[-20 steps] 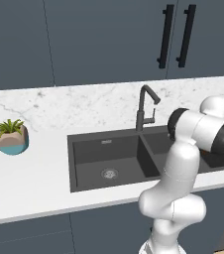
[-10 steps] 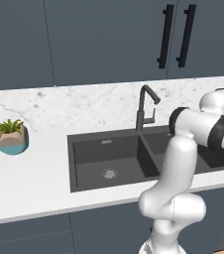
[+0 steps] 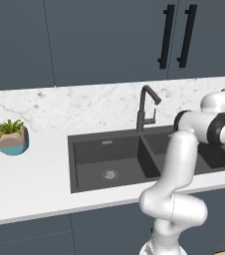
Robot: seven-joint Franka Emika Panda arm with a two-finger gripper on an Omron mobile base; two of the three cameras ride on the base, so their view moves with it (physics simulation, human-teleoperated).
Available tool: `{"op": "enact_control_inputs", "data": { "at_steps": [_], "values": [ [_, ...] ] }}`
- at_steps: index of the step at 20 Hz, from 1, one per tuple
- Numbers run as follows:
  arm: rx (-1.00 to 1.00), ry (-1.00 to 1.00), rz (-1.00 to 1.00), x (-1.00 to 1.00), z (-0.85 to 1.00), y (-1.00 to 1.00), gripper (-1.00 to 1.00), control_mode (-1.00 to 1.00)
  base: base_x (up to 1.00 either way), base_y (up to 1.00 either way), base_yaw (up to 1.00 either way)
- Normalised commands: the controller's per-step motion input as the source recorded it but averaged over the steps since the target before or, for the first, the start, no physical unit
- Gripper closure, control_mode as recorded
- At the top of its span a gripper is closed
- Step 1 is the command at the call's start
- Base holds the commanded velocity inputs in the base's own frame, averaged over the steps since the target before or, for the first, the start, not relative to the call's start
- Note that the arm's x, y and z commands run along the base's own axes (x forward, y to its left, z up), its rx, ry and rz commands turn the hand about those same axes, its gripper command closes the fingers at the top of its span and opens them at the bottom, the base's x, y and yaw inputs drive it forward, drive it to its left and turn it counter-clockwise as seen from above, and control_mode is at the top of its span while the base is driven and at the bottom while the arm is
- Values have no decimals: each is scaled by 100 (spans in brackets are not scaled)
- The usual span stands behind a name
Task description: Pick the onion from the sink and place it in the bowl. Then pick the bowl and place it in the microwave. Then close the microwave door and press the start button.
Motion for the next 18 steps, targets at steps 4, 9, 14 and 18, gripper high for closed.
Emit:
{"op": "enact_control_inputs", "data": {
  "at_steps": [4, 9, 14, 18],
  "values": [
    [-14, 0, -12, -1, -8, -39, 100, -100, 0, 0, 0],
    [-13, 0, -10, 0, -8, -27, 100, -100, 0, 0, 0],
    [-2, 0, -12, 0, -43, -31, 100, -100, 0, 0, 0],
    [0, 0, -9, 0, -41, -36, 100, -100, 0, 0, 0]
  ]
}}
